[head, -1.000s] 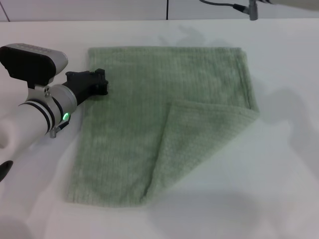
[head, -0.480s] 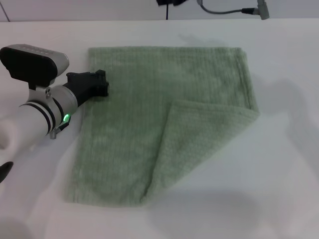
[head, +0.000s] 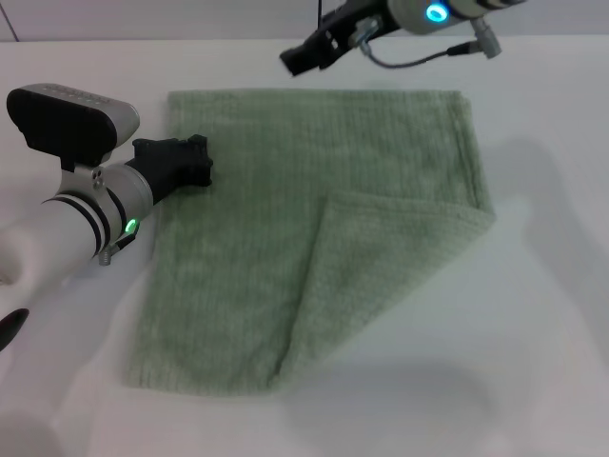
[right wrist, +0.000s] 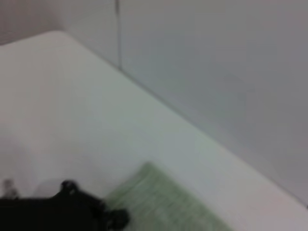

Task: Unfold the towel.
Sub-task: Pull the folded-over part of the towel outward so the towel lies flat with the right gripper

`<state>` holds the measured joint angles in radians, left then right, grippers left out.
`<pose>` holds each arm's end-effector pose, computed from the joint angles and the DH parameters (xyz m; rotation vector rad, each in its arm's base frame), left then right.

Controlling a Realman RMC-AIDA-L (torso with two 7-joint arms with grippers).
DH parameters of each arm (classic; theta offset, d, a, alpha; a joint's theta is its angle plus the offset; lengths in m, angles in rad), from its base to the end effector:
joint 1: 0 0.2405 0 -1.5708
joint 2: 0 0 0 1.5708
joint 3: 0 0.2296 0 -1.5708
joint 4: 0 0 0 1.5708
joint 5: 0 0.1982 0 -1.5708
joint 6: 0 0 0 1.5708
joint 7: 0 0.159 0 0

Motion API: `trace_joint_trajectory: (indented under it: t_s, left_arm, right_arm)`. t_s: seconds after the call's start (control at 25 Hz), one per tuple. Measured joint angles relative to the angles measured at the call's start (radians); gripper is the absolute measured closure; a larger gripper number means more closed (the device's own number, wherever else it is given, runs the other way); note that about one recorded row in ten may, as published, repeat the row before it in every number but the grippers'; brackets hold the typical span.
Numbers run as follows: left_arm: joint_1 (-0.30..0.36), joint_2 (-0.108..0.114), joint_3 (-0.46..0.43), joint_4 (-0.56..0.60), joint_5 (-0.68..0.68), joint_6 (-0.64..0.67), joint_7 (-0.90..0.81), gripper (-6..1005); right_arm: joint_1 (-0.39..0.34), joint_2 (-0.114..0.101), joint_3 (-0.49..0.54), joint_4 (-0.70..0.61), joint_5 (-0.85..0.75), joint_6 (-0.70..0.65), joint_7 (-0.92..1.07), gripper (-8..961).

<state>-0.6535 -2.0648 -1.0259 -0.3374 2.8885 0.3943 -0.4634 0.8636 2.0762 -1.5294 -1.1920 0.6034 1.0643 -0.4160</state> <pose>-0.2529 0.3868 -0.0795 -2.0672 -0.7866 -0.3328 0.0622 0.4061 -0.0327 -2.4902 0.6163 -0.0608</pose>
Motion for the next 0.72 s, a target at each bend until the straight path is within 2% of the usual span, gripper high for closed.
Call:
trace_joint_trajectory:
  t_s: [0.08,0.48,0.72]
  left_arm:
    - [0.0,0.0,0.0,0.0,0.0,0.0,0.0,1000]
    - [-0.002,0.003,0.0,0.0,0.0,0.0,0.0,1000]
    - [-0.002,0.003,0.0,0.0,0.0,0.0,0.0,1000]
  right_arm:
    - [0.025,0.0,0.002,0.041,0.043,0.027,-0.04,257]
    - [0.102,0.002,0.01,0.212,0.059,0.061,-0.144,255]
    - [0.11,0.004,0.006,0.272,0.09,0.05,-0.184,255]
